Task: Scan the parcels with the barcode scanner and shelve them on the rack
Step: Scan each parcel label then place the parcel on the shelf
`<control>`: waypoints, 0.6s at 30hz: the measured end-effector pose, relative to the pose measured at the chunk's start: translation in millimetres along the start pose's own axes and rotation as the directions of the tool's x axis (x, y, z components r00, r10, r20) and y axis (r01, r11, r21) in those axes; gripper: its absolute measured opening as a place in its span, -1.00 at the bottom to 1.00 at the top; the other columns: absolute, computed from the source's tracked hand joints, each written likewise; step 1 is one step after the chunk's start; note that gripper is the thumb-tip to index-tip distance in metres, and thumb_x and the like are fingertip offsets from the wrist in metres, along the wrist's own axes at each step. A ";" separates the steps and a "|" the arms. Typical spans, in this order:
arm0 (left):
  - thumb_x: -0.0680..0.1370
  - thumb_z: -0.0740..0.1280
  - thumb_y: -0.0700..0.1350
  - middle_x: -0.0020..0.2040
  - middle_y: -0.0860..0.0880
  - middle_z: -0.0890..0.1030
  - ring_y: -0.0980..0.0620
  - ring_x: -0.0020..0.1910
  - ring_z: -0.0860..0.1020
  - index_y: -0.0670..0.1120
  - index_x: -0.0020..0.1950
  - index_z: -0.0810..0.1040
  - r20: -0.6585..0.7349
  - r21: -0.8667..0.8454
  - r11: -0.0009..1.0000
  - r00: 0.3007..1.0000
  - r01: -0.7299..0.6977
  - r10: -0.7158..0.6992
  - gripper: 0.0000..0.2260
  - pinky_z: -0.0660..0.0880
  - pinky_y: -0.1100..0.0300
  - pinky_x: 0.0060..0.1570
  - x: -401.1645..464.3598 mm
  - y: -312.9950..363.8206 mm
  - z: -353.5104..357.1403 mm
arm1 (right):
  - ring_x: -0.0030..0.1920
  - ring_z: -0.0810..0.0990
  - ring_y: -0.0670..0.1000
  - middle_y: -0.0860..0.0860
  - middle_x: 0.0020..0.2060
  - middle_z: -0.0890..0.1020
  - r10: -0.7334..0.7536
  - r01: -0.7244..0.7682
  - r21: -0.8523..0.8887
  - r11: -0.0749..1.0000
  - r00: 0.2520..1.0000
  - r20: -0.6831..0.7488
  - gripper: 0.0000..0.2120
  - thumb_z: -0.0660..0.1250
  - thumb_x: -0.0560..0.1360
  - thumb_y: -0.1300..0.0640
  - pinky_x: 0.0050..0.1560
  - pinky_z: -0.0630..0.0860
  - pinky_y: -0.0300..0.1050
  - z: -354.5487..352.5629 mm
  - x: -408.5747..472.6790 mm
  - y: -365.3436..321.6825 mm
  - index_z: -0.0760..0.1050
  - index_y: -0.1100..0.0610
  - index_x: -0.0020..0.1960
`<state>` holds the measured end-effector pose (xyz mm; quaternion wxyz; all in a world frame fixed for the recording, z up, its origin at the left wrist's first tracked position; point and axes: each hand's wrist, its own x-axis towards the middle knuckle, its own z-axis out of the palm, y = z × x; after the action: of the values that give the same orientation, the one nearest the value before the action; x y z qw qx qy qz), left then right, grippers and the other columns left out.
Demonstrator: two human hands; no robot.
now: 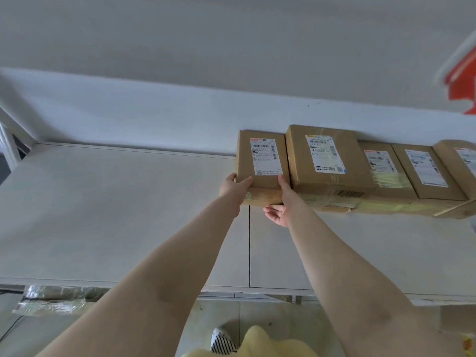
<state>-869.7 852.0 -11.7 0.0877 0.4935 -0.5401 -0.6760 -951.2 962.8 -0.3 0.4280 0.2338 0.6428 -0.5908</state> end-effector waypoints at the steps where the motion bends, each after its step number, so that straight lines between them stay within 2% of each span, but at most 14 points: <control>1: 0.62 0.35 0.01 0.38 -0.07 0.49 -0.13 0.33 0.49 -0.01 0.63 0.19 -0.005 0.025 1.000 1.000 0.007 -0.007 -0.38 0.47 -0.04 0.34 -0.4 1.1 0.3 | 0.13 0.60 0.20 0.26 0.18 0.58 0.000 0.000 0.006 1.000 1.000 -0.008 -0.18 0.47 0.37 -0.32 0.24 0.57 0.10 1.4 -1.4 0.3 0.32 0.17 0.40; 3: 0.64 0.31 0.07 0.47 -0.08 0.41 -0.19 0.42 0.43 0.00 0.66 0.07 -0.015 0.080 0.997 1.000 0.018 -0.017 -0.33 0.47 -0.03 0.29 -3.8 4.8 -0.5 | 0.11 0.61 0.19 0.25 0.20 0.57 -0.008 0.008 -0.001 1.000 1.000 -0.014 -0.14 0.44 0.37 -0.37 0.24 0.57 0.11 4.1 -4.4 2.0 0.28 0.12 0.46; 6: 0.65 0.29 0.10 0.51 -0.12 0.37 -0.17 0.43 0.40 -0.07 0.66 0.07 -0.042 0.096 0.995 0.999 0.013 -0.009 -0.32 0.43 0.05 0.16 -14.1 10.0 -12.2 | 0.14 0.62 0.19 0.24 0.24 0.58 -0.038 0.037 -0.064 0.997 0.999 -0.002 -0.10 0.36 0.36 -0.46 0.24 0.56 0.08 7.2 -11.2 10.9 0.29 0.10 0.47; 9: 0.65 0.28 0.10 0.42 -0.13 0.44 -0.19 0.36 0.46 -0.11 0.61 0.21 -0.059 0.076 0.996 0.997 0.049 -0.045 -0.40 0.37 0.09 0.02 -25.9 3.4 -36.3 | 0.25 0.58 0.25 0.28 0.29 0.56 -0.050 0.053 -0.042 0.998 0.996 0.080 -0.32 0.34 0.46 -0.37 0.37 0.46 0.07 18.0 -25.5 34.4 0.44 0.19 0.24; 10: 0.64 0.28 0.10 0.32 -0.13 0.49 -0.19 0.29 0.50 -0.10 0.51 0.35 -0.055 0.058 0.996 0.997 0.063 -0.060 -0.50 0.37 0.09 0.01 -28.3 0.1 -46.6 | 0.12 0.63 0.21 0.24 0.16 0.62 -0.064 0.067 -0.024 0.997 0.992 0.105 -0.39 0.33 0.49 -0.32 0.42 0.42 0.08 24.9 -28.9 44.9 0.44 0.21 0.20; 11: 0.65 0.28 0.09 0.14 -0.11 0.53 -0.16 0.17 0.52 -0.09 0.28 0.51 -0.059 0.035 0.997 0.996 0.069 -0.067 -0.68 0.37 0.09 0.01 -27.4 -6.0 -57.4 | -0.13 0.61 0.14 0.17 -0.05 0.63 -0.072 0.073 -0.010 0.997 0.991 0.109 -0.41 0.33 0.52 -0.28 0.43 0.40 0.07 33.0 -32.0 55.4 0.44 0.22 0.24; 12: 0.65 0.28 0.07 -0.03 -0.09 0.51 -0.12 0.05 0.50 -0.07 -0.01 0.53 -0.078 0.008 0.998 0.995 0.059 -0.058 -0.78 0.37 0.09 0.00 -29.9 -10.9 -69.3 | -0.27 0.49 0.08 0.11 -0.19 0.56 -0.077 0.078 -0.009 0.997 0.991 0.106 -0.45 0.33 0.54 -0.24 0.41 0.42 0.04 43.1 -34.2 65.5 0.44 0.21 0.25; 13: 0.65 0.29 0.04 -0.11 -0.07 0.48 -0.09 -0.02 0.46 -0.05 -0.17 0.46 -0.088 -0.013 0.999 0.995 0.045 -0.046 -0.74 0.40 0.09 -0.01 -32.4 -15.2 -81.8 | -0.28 0.44 0.07 0.08 -0.24 0.53 -0.080 0.082 -0.016 0.996 0.990 0.114 -0.50 0.34 0.56 -0.19 0.37 0.46 0.02 54.5 -36.9 74.7 0.45 0.22 0.23; 14: 0.65 0.30 0.01 -0.10 -0.08 0.49 -0.08 -0.06 0.46 -0.05 -0.22 0.44 -0.097 -0.034 0.999 0.994 0.039 -0.042 -0.73 0.45 0.08 0.00 -34.1 -19.7 -95.1 | -0.25 0.47 0.07 0.07 -0.24 0.54 -0.084 0.088 -0.026 0.996 0.987 0.137 -0.57 0.35 0.57 -0.13 0.31 0.50 0.00 66.1 -39.2 83.2 0.48 0.23 0.19; 16: 0.66 0.31 -0.05 -0.06 -0.07 0.57 -0.04 -0.06 0.53 -0.06 -0.16 0.50 -0.121 -0.129 0.991 0.992 0.030 -0.046 -0.80 0.53 0.09 0.06 -41.7 -31.2 -124.7 | -0.21 0.56 0.03 0.08 -0.20 0.60 -0.101 0.113 -0.055 0.992 0.977 0.188 -0.69 0.37 0.58 -0.04 0.07 0.58 -0.08 88.0 -43.7 99.9 0.52 0.22 0.06; 18: 0.65 0.32 -0.09 -0.07 -0.05 0.61 -0.01 -0.06 0.58 -0.09 -0.07 0.54 -0.152 -0.232 0.972 0.986 0.036 -0.073 -0.86 0.55 0.10 0.10 -52.6 -46.2 -157.6 | -0.20 0.60 0.03 0.09 -0.17 0.64 -0.114 0.140 -0.098 0.985 0.966 0.233 -0.76 0.37 0.58 0.01 -0.10 0.56 -0.13 109.7 -49.5 116.7 0.54 0.21 -0.01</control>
<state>-704.3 803.3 -8.1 0.1684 0.5472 -0.4362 -0.6943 -801.1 890.2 -17.6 0.4721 0.0982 0.6362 -0.6023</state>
